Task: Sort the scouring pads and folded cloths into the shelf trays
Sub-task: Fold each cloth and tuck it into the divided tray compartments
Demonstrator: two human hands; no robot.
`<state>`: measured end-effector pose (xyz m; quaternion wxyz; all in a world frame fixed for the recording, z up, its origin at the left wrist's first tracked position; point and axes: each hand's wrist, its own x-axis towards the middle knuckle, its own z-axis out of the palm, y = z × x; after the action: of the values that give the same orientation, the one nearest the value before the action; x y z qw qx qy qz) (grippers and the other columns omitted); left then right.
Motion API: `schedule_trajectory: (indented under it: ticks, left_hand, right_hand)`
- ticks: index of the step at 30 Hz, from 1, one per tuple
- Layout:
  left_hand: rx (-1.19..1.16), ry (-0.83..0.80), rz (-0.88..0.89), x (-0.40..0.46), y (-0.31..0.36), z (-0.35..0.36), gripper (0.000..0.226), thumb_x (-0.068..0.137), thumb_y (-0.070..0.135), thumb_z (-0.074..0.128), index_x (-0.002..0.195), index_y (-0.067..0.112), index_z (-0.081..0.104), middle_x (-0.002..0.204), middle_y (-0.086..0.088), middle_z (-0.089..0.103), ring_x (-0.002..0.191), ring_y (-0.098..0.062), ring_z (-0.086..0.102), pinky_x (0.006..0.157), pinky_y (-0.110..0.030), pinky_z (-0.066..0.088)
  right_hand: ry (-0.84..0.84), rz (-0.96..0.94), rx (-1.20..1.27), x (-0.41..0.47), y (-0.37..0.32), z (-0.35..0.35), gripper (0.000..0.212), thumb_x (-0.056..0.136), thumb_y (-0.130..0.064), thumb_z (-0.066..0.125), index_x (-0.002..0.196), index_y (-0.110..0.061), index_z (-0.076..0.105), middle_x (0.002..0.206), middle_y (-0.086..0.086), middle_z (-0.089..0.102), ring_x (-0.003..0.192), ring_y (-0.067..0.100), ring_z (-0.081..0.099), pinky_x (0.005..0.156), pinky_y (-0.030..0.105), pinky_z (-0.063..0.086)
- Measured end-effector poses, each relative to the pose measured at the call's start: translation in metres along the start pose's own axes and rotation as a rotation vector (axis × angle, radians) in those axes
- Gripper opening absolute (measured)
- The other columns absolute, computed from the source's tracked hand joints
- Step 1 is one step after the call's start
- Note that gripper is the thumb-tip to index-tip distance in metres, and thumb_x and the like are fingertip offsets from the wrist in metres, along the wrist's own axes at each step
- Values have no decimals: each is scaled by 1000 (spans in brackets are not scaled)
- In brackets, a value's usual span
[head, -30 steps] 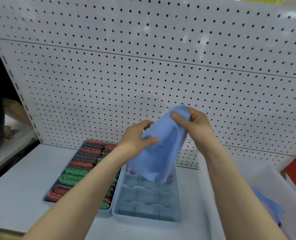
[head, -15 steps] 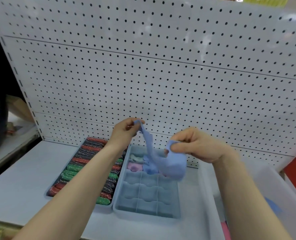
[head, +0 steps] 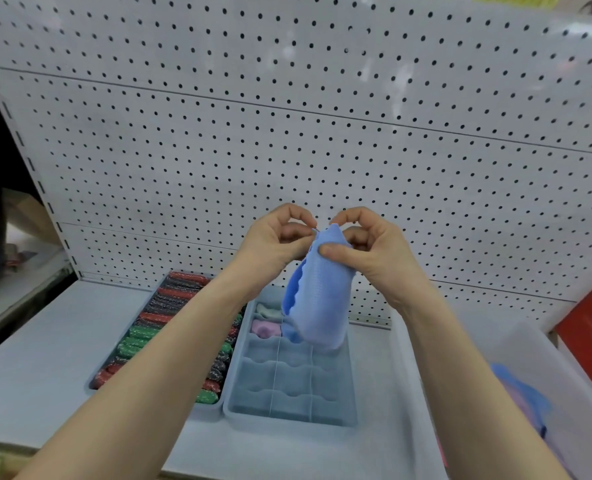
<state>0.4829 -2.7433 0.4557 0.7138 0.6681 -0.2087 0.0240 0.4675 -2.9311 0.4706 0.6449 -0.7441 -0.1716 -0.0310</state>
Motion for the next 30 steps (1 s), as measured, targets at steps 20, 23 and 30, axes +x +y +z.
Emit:
schedule_trajectory:
  ticks: [20,23,30]
  left_hand:
    - [540,76,93,-9,10,-2,16,84,21,73,84,37,71,87,17,70,83,-2,62,76,-22,50]
    - [475,140,34,-5,6,-9,22,78,21,79,90,38,71,83,16,69,74,1,60,73,-14,50]
    - [88,201,-84,-3,-8,-18,21,83,6,73,85,28,76,81,6,75,79,-6,68,77,-24,56]
  right_hand:
    - [-25,-19,-164,-2,-4,-17,16,79,-11,80,73,-24,72,73,-3,64,64,9,54,60,16,47]
    - [33,-44,-217,0,-3,-22,12,80,-16,79,72,-19,70,70,-2,61,65,8,53,59,14,45]
    - [61,-5,-251,-2,-5,-31,7,82,-18,78,77,-19,73,73,-2,71,64,7,60,61,13,47]
